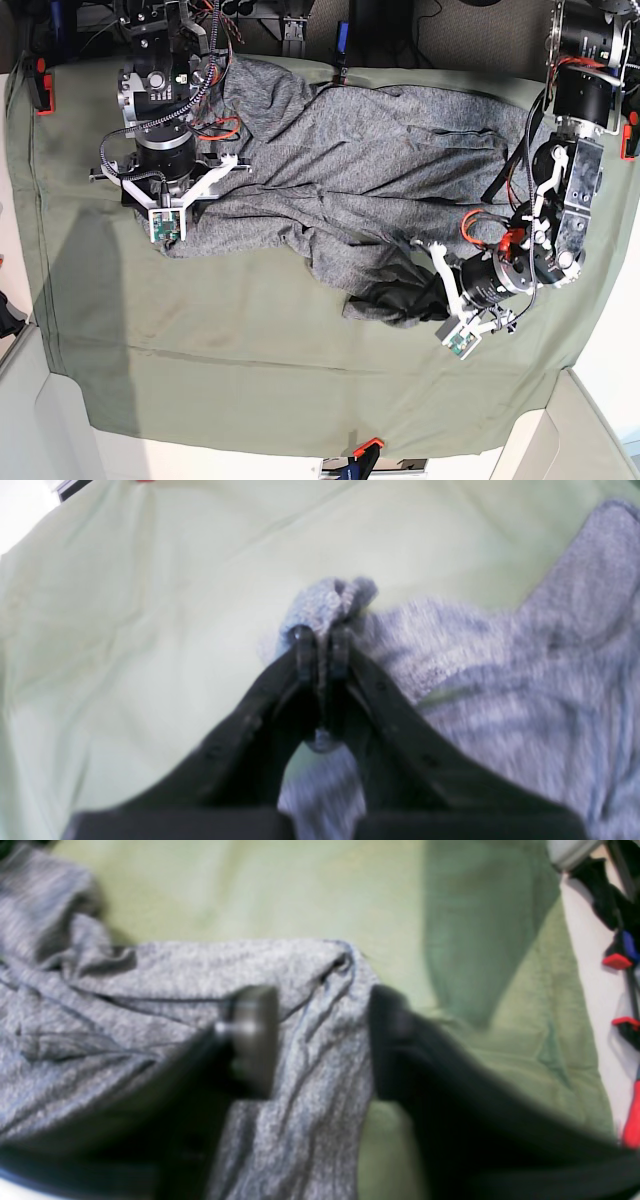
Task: Fold the T-shirt properly
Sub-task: 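Grasp the sleeve with the left gripper and fold it onto the shirt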
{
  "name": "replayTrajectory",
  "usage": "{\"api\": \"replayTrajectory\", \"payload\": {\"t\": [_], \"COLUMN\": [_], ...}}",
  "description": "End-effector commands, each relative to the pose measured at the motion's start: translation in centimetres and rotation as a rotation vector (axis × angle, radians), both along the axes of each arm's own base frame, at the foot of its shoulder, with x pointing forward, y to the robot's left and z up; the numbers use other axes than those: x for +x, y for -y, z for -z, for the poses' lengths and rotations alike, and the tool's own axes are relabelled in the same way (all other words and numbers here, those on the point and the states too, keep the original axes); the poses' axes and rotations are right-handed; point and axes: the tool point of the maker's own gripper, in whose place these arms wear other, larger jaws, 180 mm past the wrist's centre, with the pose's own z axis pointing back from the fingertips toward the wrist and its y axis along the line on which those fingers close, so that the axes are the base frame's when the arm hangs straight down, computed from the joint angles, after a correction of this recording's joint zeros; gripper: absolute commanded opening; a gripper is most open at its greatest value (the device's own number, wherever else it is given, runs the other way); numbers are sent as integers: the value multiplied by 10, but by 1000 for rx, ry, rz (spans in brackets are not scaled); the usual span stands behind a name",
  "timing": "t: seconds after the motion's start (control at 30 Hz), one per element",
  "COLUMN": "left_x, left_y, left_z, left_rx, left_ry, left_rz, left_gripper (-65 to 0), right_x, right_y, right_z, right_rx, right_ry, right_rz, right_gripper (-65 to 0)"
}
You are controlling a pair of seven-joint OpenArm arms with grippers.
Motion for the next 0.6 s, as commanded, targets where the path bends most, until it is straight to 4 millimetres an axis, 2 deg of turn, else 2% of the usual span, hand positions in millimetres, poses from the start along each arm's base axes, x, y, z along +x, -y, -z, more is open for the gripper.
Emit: {"api": "replayTrajectory", "payload": {"t": [0.0,0.07,0.13,0.27,0.4,0.57], "left_x": [6,4,-2,-26,-49,-78], "left_y": [-11,-27,-42,-63,-76,-82], "left_z": [-23,-34,-46,-55,-49,-26], "left_rx": [-6,-13,-48,-53,-54,-40], "left_ry": [63,90,108,109,84,-1], "left_rz": [-21,-69,-112,-156,-187,-205], "left_gripper": [-650,-650,-650,-650,-650,-496], "right_x": [6,6,5,4,4,3], "right_y": [0,-2,-4,-3,-3,-3], "right_z": [-12,-12,-11,-9,-6,-4], "right_rx": [2,-3,-7,-8,-10,-11], "right_ry": [50,47,42,33,26,21], "right_rz": [3,-12,-28,-27,-28,-28], "right_gripper": [-531,-607,-644,-644,-644,-644]}}
